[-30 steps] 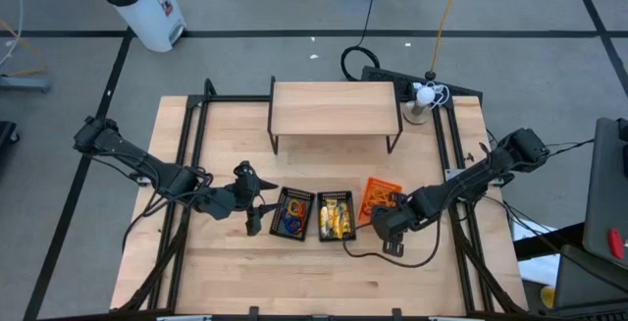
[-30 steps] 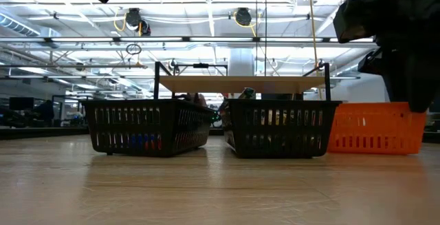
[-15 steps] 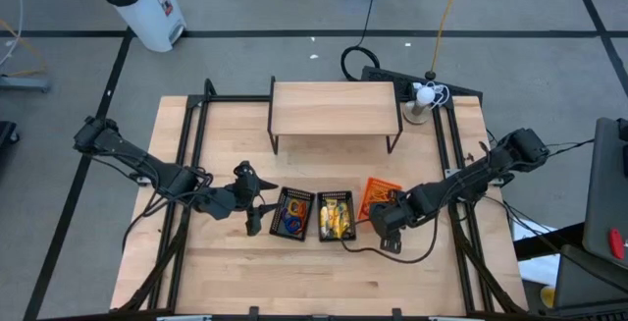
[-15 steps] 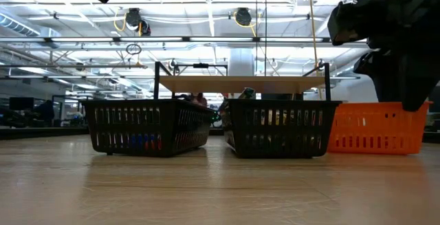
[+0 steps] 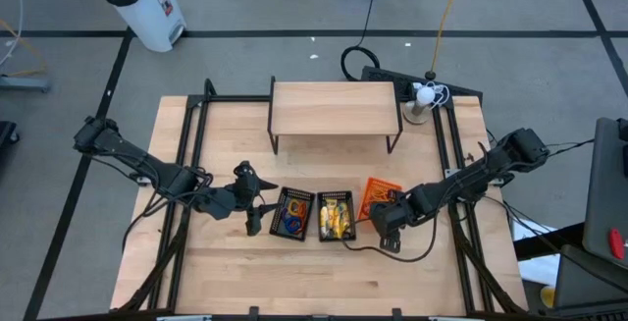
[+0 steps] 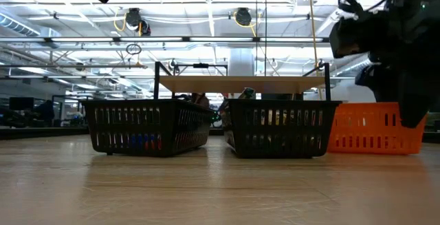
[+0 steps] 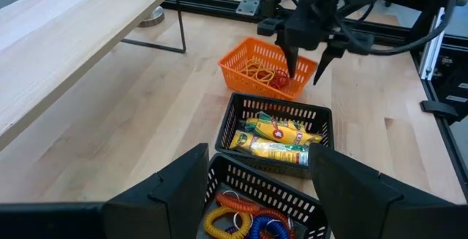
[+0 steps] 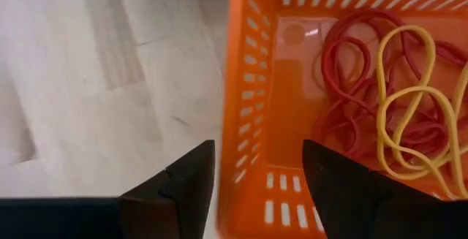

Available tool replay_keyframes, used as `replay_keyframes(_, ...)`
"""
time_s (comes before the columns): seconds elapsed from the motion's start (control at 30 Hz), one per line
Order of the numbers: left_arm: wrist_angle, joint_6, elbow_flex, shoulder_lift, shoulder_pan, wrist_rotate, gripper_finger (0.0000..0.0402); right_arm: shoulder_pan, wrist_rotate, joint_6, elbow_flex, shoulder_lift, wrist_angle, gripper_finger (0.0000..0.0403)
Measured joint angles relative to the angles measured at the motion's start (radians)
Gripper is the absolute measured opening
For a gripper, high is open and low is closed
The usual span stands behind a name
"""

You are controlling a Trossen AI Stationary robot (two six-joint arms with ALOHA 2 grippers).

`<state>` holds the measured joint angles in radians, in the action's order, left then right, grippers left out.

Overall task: Pick & Place Office Desk Supplies
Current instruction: Put the orange basket filled with rubber band on the shelf

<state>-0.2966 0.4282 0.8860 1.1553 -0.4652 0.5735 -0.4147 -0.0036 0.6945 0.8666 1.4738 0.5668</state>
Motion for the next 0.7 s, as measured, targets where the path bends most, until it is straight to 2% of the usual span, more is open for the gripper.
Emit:
replay_keyframes(0.17,0.0,0.0,0.0,0.0,0.0,0.0,0.0237,0.006,0.001,0.011,-0.029,0.0,-0.027,0.0191)
replay_keyframes(0.27,0.0,0.0,0.0,0.0,0.0,0.0,0.0237,0.008,0.001,0.01,-0.029,0.0,-0.023,0.0171)
replay_keyframes(0.4,0.0,0.0,0.0,0.0,0.0,0.0,0.0237,0.009,0.001,0.002,-0.029,0.0,-0.017,0.0115)
replay_keyframes(0.53,0.0,0.0,0.0,0.0,0.0,0.0,0.0237,0.009,0.011,-0.009,-0.029,0.0,-0.016,0.0023)
replay_keyframes(0.7,0.0,0.0,0.0,0.0,0.0,0.0,0.0237,0.009,0.048,-0.026,-0.028,-0.002,0.018,0.0005)
